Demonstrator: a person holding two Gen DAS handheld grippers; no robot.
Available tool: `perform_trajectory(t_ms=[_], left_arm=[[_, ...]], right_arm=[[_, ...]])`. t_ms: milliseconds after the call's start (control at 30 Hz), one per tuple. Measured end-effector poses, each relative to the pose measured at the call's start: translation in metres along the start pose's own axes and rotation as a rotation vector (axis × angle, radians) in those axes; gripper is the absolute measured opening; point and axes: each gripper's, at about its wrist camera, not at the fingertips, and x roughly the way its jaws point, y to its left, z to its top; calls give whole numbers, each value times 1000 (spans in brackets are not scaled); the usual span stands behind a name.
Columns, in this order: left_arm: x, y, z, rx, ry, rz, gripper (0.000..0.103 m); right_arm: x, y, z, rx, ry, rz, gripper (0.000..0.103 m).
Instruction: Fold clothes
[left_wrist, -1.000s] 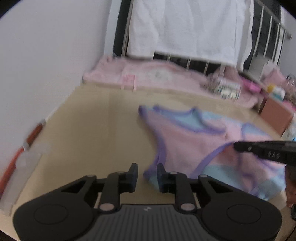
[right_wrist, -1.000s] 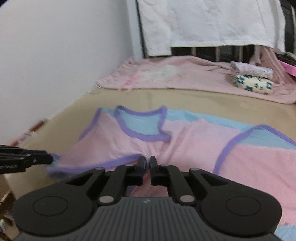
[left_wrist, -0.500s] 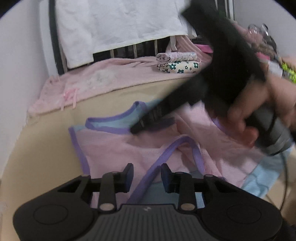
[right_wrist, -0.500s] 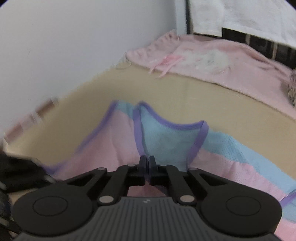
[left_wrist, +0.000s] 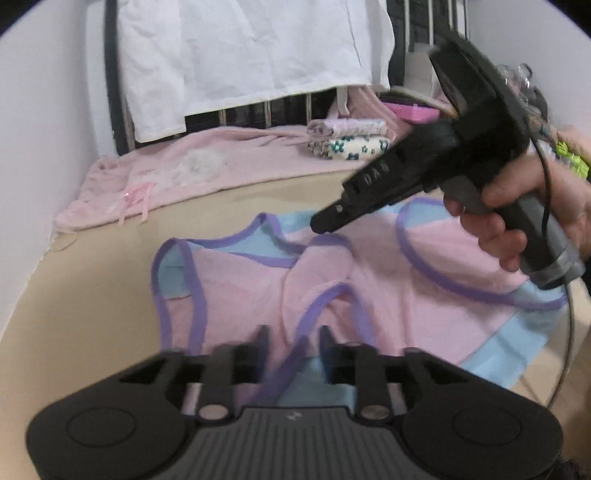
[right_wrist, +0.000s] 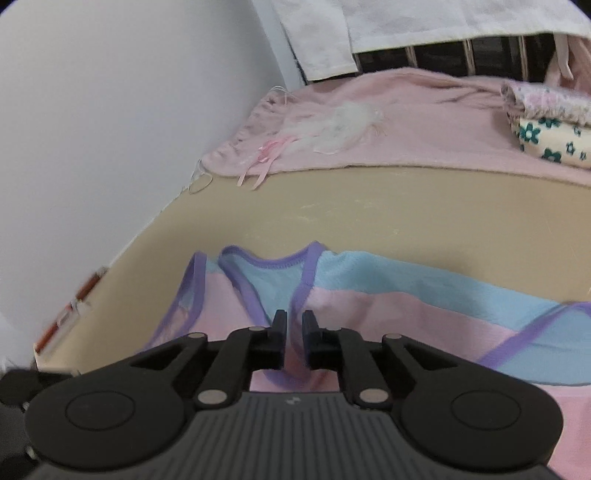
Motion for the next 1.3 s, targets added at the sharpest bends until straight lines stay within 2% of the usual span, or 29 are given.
perform_trajectory(t_ms=[67, 100, 133, 233, 300, 333, 367, 400, 433, 467, 533, 600, 667, 733, 767, 833, 900, 933, 967, 1033, 1100, 1133, 1200, 1233, 1300], left_arm=[[-4, -3, 6, -102, 14, -127, 43], [1, -6, 10, -130, 32, -165, 43], [8, -11, 14, -139, 45, -165, 43], [34, -22, 25, -143, 70, -18, 40], [45, -19, 30, -177, 83, 10, 39], [49, -17, 31, -195, 92, -6, 37], [52, -15, 31, -213, 97, -23, 14], [54, -13, 30, -231, 100, -38, 3], [55, -11, 29, -249, 103, -52, 1], [52, -12, 27, -254, 80, -49, 1], [37, -18, 21, -251, 18, -31, 1], [20, -32, 15, -215, -36, -25, 0], [14, -51, 10, -133, -60, 0, 1], [20, -65, 5, -58, -48, 10, 2], [24, -70, 3, -30, -39, -4, 2], [27, -78, 0, 21, -2, -47, 12], [22, -83, -4, 74, 1, -75, 37], [17, -83, -5, 90, -9, -83, 44], [11, -82, -7, 102, -23, -90, 54], [2, -74, -8, 94, -27, -87, 56], [-5, -61, -8, 65, -27, -67, 56], [-7, -54, -7, 48, -31, -51, 56], [-12, -36, -5, 9, -37, 9, 56], [-15, -28, -4, -5, -37, 45, 56], [-24, -13, -4, -8, -30, 112, 56]], right_arm=[[-9, -1, -4, -25, -11, 0, 19], [-8, -1, -5, -29, -1, 0, 19], [-7, -1, -5, -32, 10, -1, 19], [-5, -2, -9, -33, 42, -9, 19], [-7, -2, -12, -29, 50, 10, 25], [-7, -3, -13, -21, 55, 22, 34], [-6, -4, -14, -14, 59, 35, 36], [-5, -5, -15, -12, 62, 48, 36], [-3, -5, -15, -14, 64, 53, 27], [-1, -6, -15, -18, 66, 54, 3], [0, -6, -12, -21, 40, 31, 4], [-3, -13, -9, 19, 11, 47, 4], [-6, -20, -6, 60, -15, 62, 4], [-2, -18, -7, 40, -19, 10, 4], [0, -16, -9, 29, -22, -18, 4], [-4, -9, -16, 3, -38, -72, 8], [-17, -7, -21, 32, -60, -70, 19], [-25, -6, -23, 45, -72, -62, 38], [-33, -3, -27, 52, -81, -45, 50], [-45, 2, -34, 65, -91, -10, 50], [-40, 11, -41, 38, -59, 6, 50], [-34, 15, -45, 18, -40, -1, 49], [-14, 22, -50, -25, 12, -66, 16], [-8, 25, -52, -56, 24, -100, 2], [-11, 30, -52, -103, -12, -150, 2]])
